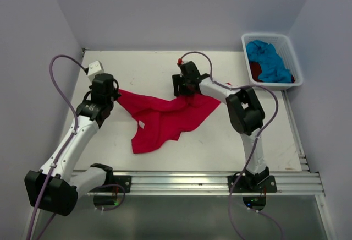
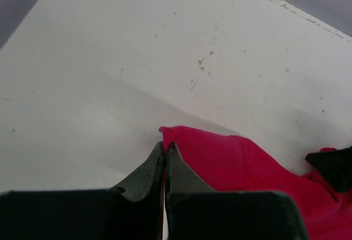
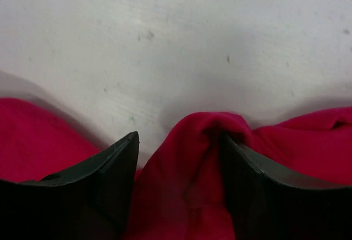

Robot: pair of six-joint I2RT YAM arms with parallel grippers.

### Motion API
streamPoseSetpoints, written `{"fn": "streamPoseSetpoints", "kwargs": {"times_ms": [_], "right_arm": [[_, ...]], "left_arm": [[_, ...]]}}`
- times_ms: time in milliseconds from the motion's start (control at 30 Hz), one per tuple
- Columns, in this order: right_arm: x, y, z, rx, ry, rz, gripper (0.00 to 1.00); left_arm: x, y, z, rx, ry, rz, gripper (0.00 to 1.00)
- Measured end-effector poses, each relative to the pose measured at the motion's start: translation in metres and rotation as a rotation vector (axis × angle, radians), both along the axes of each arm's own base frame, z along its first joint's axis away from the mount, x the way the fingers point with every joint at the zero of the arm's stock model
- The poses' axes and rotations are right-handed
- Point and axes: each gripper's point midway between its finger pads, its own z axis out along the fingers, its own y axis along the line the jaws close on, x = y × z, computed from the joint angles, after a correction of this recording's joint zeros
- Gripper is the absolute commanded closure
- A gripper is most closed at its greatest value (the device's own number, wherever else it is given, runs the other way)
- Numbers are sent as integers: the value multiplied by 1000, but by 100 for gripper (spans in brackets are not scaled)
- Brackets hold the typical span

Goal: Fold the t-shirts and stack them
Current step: Flatten out the tshirt

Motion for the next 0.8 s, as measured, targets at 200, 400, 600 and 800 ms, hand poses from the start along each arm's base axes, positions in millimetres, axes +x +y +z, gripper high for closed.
{"fn": "streamPoseSetpoints", "kwargs": {"times_ms": [200,400,600,800], "right_arm": [[-30,-27,28,-11,-35,-26,35],[-34,-41,94,42,-185,-71,35],[-48,-59,143,87,-273,-135,45],[-87,-72,105,120,-147,-177,73]], "left_arm": [[0,-4,-6,-10,17,-20,100],[0,-6,-7,-24,18,-22,100],[0,-6,-9,-25,21,-21,100],[0,-8,-9,-29,21,-28,100]]}}
